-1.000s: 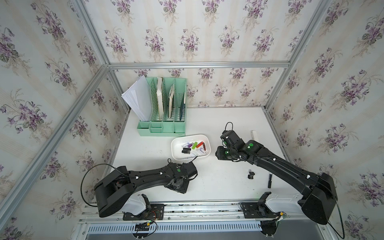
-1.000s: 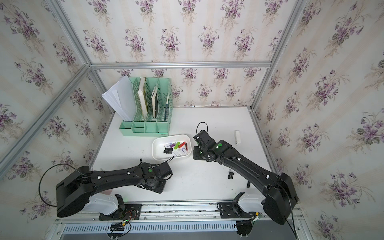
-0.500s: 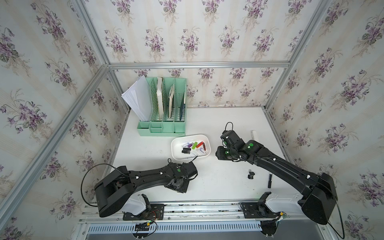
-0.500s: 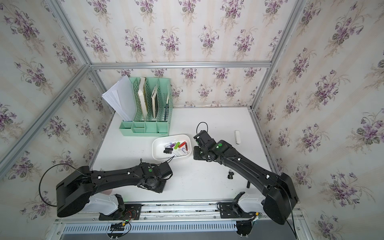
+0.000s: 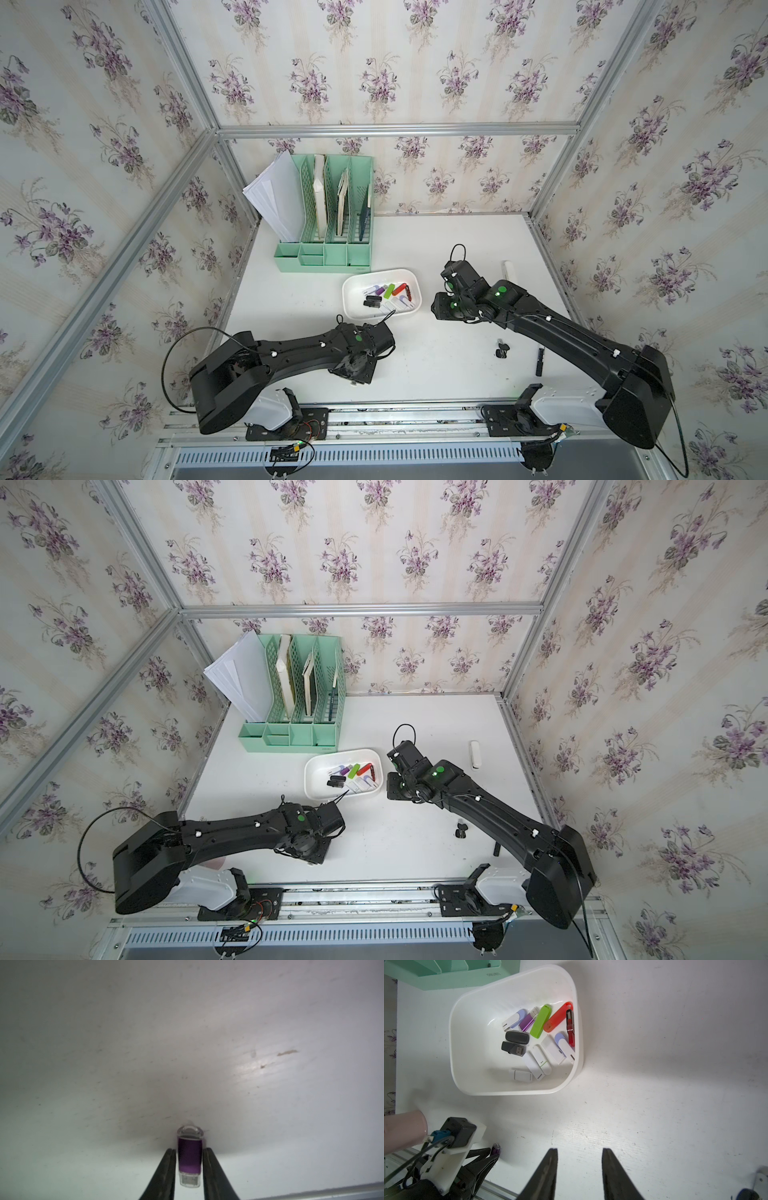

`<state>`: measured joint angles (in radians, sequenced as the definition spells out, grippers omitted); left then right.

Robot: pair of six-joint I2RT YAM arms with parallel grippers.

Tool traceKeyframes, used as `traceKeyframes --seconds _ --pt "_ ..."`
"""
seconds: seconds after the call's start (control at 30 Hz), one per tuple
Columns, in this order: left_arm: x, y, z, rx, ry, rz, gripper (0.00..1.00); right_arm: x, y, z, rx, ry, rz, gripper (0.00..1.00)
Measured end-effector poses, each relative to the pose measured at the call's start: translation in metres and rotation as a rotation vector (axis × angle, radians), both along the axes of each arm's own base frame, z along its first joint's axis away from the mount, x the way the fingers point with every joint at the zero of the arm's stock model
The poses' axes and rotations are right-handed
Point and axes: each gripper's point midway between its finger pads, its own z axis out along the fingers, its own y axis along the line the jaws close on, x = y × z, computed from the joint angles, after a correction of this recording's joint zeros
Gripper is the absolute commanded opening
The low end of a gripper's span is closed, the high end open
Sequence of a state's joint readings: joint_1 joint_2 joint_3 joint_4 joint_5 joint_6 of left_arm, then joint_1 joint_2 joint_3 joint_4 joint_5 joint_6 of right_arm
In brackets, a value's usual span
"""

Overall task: Put the usb flash drive into the storage box
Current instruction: Pick up the USB flash from the center of the board, then place the USB flash in the storage box.

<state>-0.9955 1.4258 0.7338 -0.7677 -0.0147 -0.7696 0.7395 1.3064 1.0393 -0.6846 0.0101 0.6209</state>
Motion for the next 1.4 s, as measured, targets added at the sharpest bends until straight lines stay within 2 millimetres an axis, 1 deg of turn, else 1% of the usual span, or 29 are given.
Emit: traceKeyframes --seconds 0.1,0.17,0.3,0.47,0.67,0.8,0.93,1.27,1.4 --pt "0.002 0.0 0.007 -0.004 -0.012 -0.002 0.29 0.0 0.0 -0.001 -0.001 0.001 0.0 0.41" --pt "0.005 -0.002 0.013 -0.017 -0.022 -0.003 0.32 0.0 0.0 -0.002 -0.003 0.004 0.0 0.41" --pt "0.004 0.001 0.013 -0.009 -0.02 -0.004 0.36 0.0 -0.001 -0.002 -0.004 0.003 -0.001 0.41" --pt "0.002 0.003 0.01 -0.002 -0.013 -0.007 0.37 0.001 -0.002 -0.002 -0.008 0.002 0.001 0.41" --pt "0.001 0.004 0.004 0.002 -0.004 -0.006 0.37 0.001 -0.002 -0.002 -0.01 -0.001 0.007 0.41" --pt "-0.003 0.004 -0.007 0.018 0.026 -0.007 0.36 0.001 -0.002 -0.002 -0.01 0.0 0.007 0.41" --pt "-0.003 0.003 -0.008 0.016 0.028 -0.007 0.36 0.001 -0.002 -0.002 -0.01 0.0 0.007 0.41" --pt "-0.004 0.0 -0.009 0.002 0.036 -0.007 0.25 -0.001 -0.004 -0.004 -0.017 0.008 0.006 0.4" --pt "-0.004 0.0 -0.01 -0.001 0.038 -0.007 0.22 -0.002 -0.005 -0.004 -0.021 0.011 0.006 0.41"
